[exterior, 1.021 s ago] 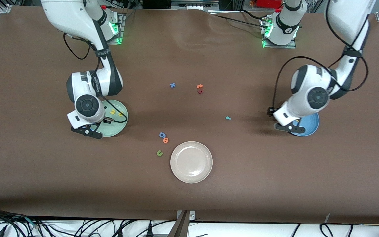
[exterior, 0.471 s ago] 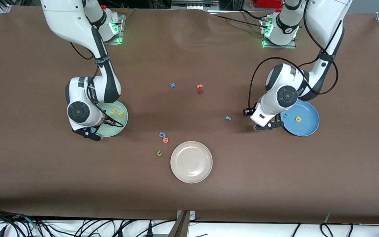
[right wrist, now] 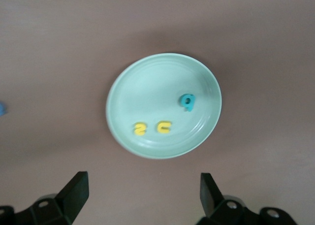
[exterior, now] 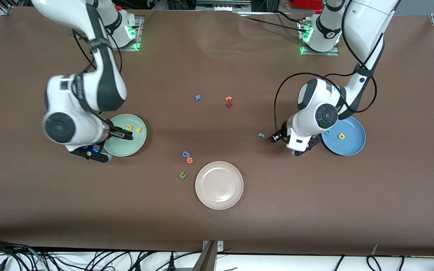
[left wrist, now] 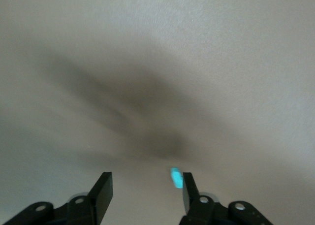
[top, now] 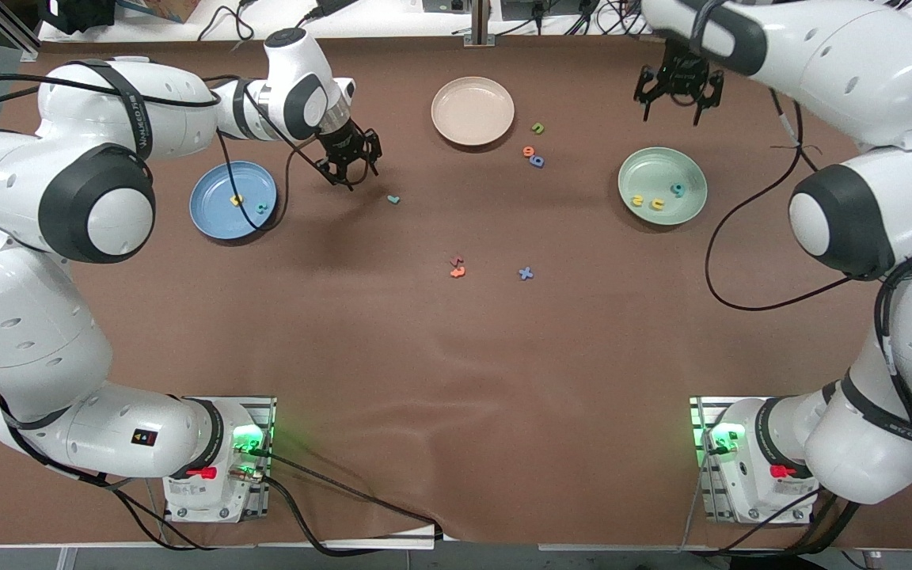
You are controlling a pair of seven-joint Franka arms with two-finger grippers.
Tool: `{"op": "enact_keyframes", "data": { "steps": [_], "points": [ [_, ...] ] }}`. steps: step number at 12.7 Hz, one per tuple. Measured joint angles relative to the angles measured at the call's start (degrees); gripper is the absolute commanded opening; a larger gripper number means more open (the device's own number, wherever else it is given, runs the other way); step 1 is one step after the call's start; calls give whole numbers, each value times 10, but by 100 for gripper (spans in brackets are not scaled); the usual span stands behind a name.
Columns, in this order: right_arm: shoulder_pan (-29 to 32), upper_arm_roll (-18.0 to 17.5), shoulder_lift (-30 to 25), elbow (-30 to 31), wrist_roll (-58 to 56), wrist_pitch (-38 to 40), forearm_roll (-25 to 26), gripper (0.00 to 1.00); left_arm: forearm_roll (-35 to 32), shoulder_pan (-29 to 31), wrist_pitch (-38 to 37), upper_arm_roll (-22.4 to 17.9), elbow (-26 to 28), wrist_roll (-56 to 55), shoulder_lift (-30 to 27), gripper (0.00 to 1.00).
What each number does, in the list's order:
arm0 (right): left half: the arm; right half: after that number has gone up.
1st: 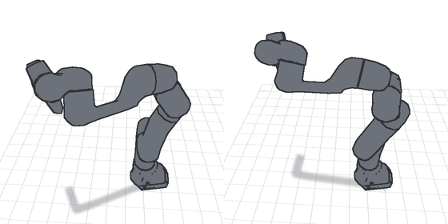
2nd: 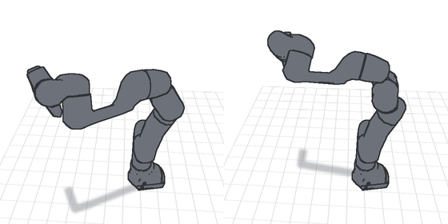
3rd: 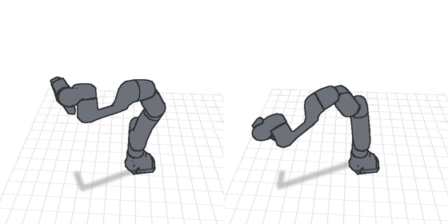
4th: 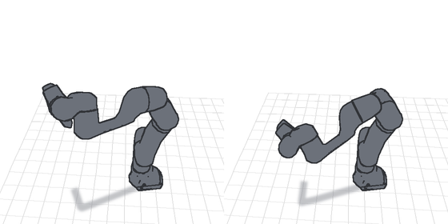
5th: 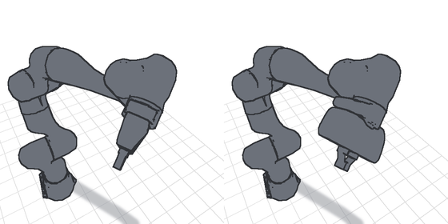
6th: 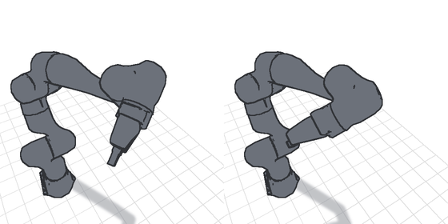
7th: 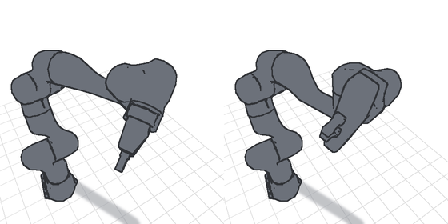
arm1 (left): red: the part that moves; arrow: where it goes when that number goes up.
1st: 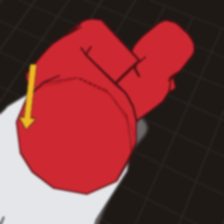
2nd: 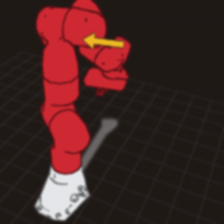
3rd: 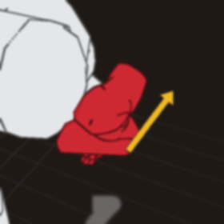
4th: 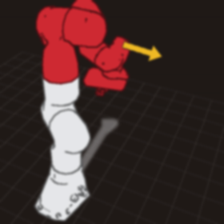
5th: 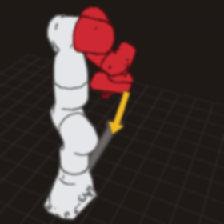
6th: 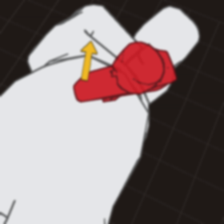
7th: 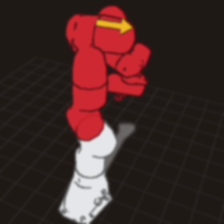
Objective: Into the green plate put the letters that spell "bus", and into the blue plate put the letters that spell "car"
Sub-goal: 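Grasp the cyan L with the left gripper while the right gripper retracts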
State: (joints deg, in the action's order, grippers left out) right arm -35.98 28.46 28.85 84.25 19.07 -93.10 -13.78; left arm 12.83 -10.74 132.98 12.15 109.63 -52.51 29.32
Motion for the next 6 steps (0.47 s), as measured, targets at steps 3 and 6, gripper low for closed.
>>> {"op": "enact_keyframes", "data": {
  "steps": [3, 6],
  "points": [
    [14, 38, -54, -7, -148, 9, -12, 100, 9, -27, 7, 0, -24, -112, 26, 64],
    [20, 42, -107, -7, -210, 15, 12, 100, 3, -46, 10, -4, -35, -145, 38, 66]
  ]
}}
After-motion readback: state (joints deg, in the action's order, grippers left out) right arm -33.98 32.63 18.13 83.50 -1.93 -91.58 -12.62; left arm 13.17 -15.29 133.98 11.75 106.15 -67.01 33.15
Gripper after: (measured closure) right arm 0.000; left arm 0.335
